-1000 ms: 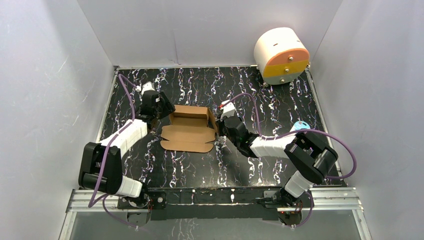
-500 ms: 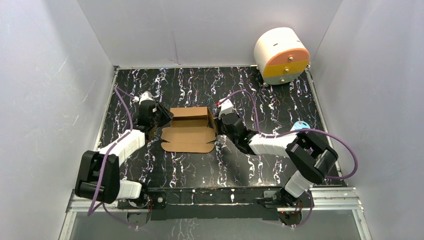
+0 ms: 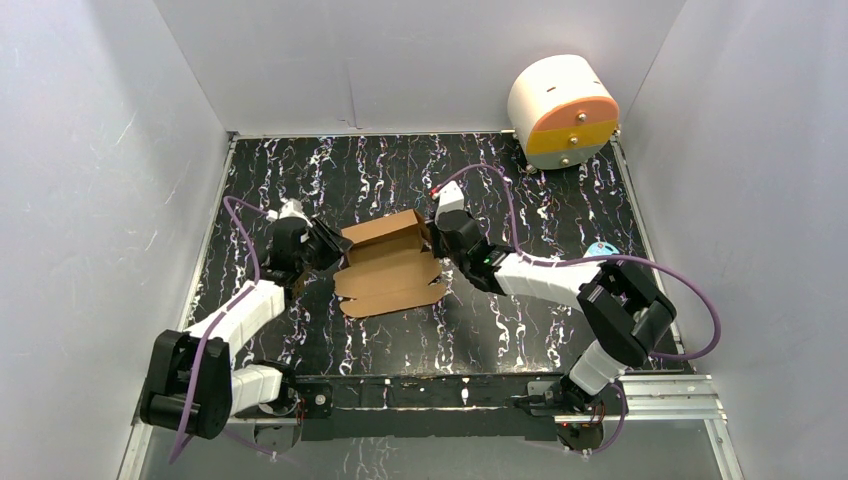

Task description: Fold the paper box

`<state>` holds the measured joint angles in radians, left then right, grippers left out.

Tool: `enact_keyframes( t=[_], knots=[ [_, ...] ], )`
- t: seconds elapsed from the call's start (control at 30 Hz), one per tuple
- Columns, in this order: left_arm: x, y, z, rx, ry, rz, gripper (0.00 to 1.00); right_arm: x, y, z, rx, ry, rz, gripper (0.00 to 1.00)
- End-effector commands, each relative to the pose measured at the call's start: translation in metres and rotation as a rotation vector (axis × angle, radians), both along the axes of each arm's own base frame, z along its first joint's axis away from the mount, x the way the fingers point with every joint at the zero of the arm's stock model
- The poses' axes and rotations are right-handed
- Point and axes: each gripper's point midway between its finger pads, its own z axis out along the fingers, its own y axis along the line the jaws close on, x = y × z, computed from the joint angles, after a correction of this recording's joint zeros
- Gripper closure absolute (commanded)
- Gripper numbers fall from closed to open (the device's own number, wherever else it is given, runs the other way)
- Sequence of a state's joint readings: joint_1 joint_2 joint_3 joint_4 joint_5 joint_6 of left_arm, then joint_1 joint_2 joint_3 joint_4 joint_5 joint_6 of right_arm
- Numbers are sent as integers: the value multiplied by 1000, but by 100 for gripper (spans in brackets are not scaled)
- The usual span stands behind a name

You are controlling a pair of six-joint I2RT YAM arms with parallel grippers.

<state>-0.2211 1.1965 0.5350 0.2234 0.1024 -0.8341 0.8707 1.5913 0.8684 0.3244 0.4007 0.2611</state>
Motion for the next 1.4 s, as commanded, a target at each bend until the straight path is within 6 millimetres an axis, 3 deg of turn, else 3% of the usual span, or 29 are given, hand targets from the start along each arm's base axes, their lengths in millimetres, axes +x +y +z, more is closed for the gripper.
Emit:
enact_keyframes(
  t=[0.0, 0.33, 0.47, 0.67, 0.77, 0.87, 1.07, 1.37],
  knots=[
    [-23, -22, 0, -65, 35, -103, 69, 10, 23, 33, 86, -36, 23, 100],
    [-20, -15, 4, 13, 26, -109, 66, 20, 14, 33, -95, -79, 121, 99],
    [-19, -15, 5, 17, 26, -114, 66, 20, 14, 34, -80, -57, 134, 99],
    [-26, -23, 16, 11, -8, -148, 64, 18, 15, 25, -73, -63, 151, 100],
    [-35, -39, 21, 38, -42, -191, 62, 14, 17, 19, -60, -64, 169, 100],
    [-46, -62, 14, 104, -78, -236, 59, 12, 17, 16, -45, -55, 170, 100],
    [-40, -92, -4, 92, -130, -273, 61, 8, 20, 13, -27, -27, 174, 100],
    [-42, -104, -44, 162, -77, -322, 70, 3, 22, 12, 33, 23, 148, 100]
  ],
)
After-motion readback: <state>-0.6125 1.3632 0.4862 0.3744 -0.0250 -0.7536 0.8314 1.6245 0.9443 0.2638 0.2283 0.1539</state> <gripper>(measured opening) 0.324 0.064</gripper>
